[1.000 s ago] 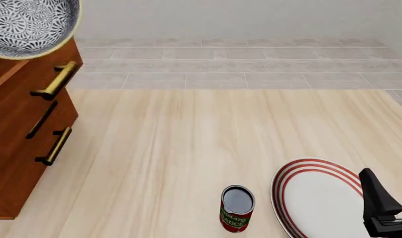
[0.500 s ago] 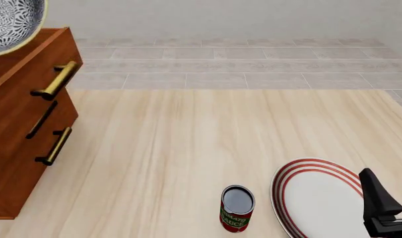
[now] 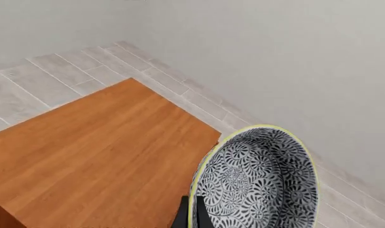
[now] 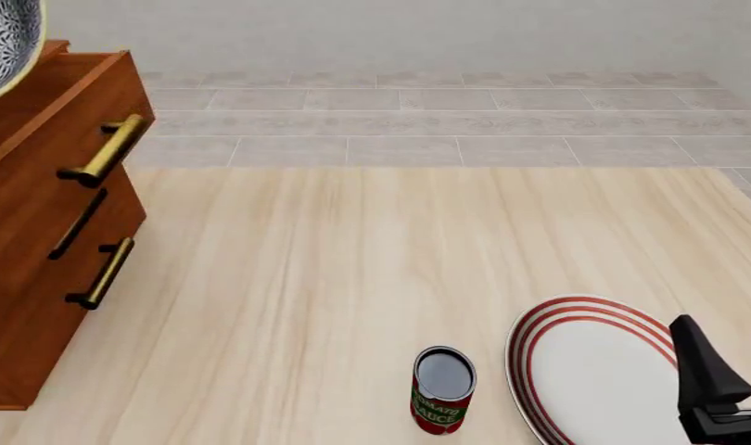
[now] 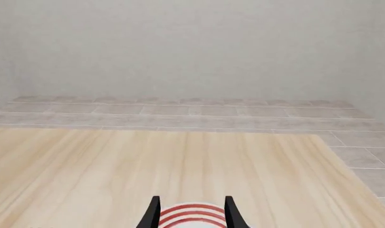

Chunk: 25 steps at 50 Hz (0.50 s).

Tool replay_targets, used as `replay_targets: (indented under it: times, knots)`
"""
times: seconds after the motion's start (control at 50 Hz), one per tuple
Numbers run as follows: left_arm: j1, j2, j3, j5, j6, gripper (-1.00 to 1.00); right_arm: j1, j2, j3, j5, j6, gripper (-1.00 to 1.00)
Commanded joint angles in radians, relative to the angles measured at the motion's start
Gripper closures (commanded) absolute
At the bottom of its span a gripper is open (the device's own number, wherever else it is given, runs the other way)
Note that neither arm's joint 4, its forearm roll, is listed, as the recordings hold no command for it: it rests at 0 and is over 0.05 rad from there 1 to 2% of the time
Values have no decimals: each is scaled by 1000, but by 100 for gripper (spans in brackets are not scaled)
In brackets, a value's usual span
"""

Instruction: Put the bowl on top of the cabinet.

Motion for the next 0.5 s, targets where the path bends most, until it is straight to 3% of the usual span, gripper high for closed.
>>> replay_targets:
  times: [0.02, 0.5]
  knots:
    - [39, 3, -4, -11, -17, 100, 6, -3, 2, 2, 6, -100]
    - [150, 27, 26, -32, -59, 100, 6, -5, 8, 2, 3, -100]
